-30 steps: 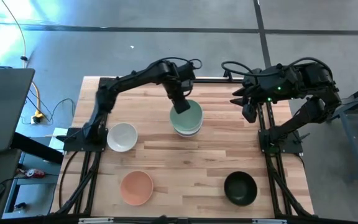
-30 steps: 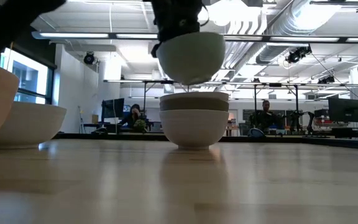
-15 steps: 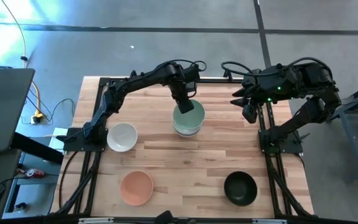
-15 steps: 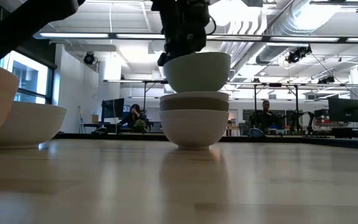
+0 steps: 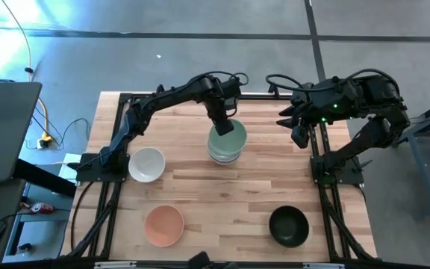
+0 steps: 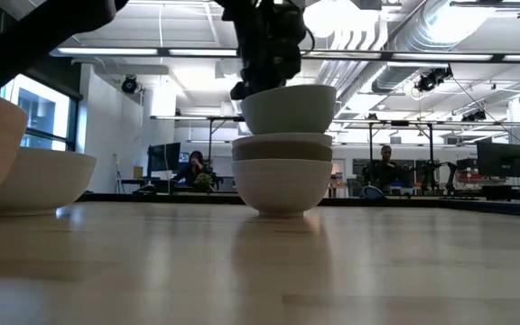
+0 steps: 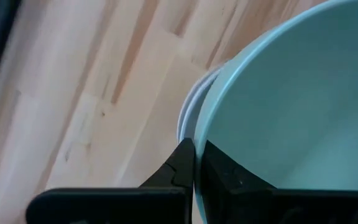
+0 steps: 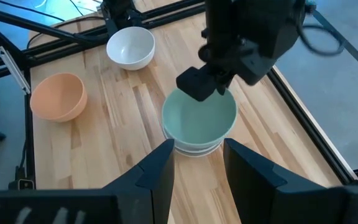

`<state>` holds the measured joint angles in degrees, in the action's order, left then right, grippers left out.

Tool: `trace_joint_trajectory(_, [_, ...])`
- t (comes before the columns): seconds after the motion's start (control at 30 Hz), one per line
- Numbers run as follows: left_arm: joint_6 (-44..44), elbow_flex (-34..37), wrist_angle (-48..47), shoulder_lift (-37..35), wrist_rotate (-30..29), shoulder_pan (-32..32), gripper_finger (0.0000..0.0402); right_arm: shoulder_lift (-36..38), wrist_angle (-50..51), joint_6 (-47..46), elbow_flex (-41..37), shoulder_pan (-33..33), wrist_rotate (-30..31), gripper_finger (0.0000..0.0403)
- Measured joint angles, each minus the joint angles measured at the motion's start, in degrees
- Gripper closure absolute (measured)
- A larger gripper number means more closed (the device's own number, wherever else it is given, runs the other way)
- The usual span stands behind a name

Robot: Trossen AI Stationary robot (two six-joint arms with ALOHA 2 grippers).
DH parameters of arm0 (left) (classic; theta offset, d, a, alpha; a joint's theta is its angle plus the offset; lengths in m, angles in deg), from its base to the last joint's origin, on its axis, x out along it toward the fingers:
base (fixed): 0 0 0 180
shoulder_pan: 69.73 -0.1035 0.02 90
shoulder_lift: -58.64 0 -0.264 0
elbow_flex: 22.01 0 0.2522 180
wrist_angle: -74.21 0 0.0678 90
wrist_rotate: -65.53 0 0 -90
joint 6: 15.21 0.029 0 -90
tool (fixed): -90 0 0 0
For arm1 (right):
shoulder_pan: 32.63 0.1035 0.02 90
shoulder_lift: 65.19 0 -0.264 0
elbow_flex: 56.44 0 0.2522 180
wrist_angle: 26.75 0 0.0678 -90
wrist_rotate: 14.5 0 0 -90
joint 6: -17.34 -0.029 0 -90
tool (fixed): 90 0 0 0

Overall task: Nest bowls inside each other
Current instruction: Stack the blue bowl on the white bowl

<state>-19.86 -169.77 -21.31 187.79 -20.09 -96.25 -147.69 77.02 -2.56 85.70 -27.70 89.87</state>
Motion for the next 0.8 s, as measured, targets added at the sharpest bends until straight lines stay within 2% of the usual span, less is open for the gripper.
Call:
trace_joint_trajectory(0.4, [1.8,0.0,-1.1,5.4,0.1,2.0,0.0401,0.0,0.0,-0.6,0.0,0.0,0.0,0.0274])
trace_joint_trajectory(0.6, [2.3,0.0,-0.6,5.6,0.1,1.9,0.0401,0.0,0.0,-0.7,0.0,0.0,-1.1,0.0274])
trace_joint_trajectory(0.7, [2.3,-0.3,-0.6,5.6,-0.2,1.9,0.0387,0.0,0.0,-0.6,0.0,0.0,-1.1,0.0274])
trace_joint_trajectory(0.8, [3.5,-0.9,-1.2,5.2,0.9,2.1,0.0352,0.0,0.0,0.1,0.0,0.0,-1.1,0.0274])
